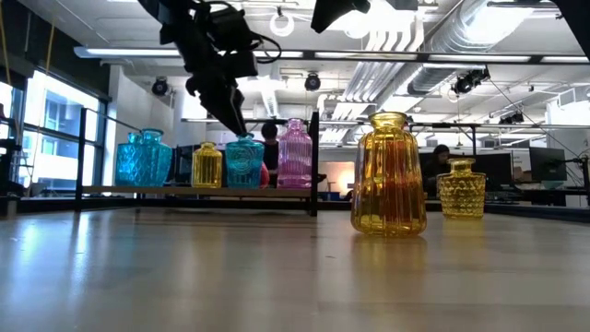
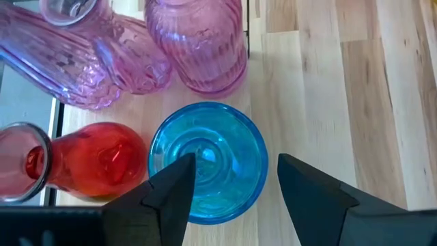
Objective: Sort vases onto shelf
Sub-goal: Put the blue vase on the shelf aligned with the other blue vase
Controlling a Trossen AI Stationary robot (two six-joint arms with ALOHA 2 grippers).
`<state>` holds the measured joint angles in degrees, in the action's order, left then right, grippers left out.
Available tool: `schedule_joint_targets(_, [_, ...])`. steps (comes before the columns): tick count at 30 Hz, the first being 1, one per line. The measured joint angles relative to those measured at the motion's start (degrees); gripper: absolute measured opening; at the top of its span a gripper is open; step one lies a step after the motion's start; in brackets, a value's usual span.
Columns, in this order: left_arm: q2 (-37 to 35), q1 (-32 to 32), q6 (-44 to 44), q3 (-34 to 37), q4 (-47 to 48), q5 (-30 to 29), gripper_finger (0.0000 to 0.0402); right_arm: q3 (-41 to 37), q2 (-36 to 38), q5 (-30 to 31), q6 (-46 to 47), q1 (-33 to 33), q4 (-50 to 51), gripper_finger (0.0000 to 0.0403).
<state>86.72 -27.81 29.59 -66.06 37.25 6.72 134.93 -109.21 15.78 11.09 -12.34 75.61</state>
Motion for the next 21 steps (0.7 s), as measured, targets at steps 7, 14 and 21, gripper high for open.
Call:
schedule_joint_targets(7, [0.5, -0.68, -1.61, 0.0, 0.94, 0.17, 0.0197, 0.0, -0.02, -0.18, 0.01, 0.0, -0.06, 0.0055])
schedule_joint_targets(14, [1.62, -0.68, -3.14, -0.24, 0.5, 0.12, 0.0197, 0.0, -0.02, -0.16, 0.44, 0.02, -0.28, 0.0055])
schedule_joint_targets(21, [1.2, -0.92, -3.87, -0.31, 3.75, -3.07, 0.0158, 0.0, -0.04, -0.14, 0.32, 0.13, -0.28, 0.0055])
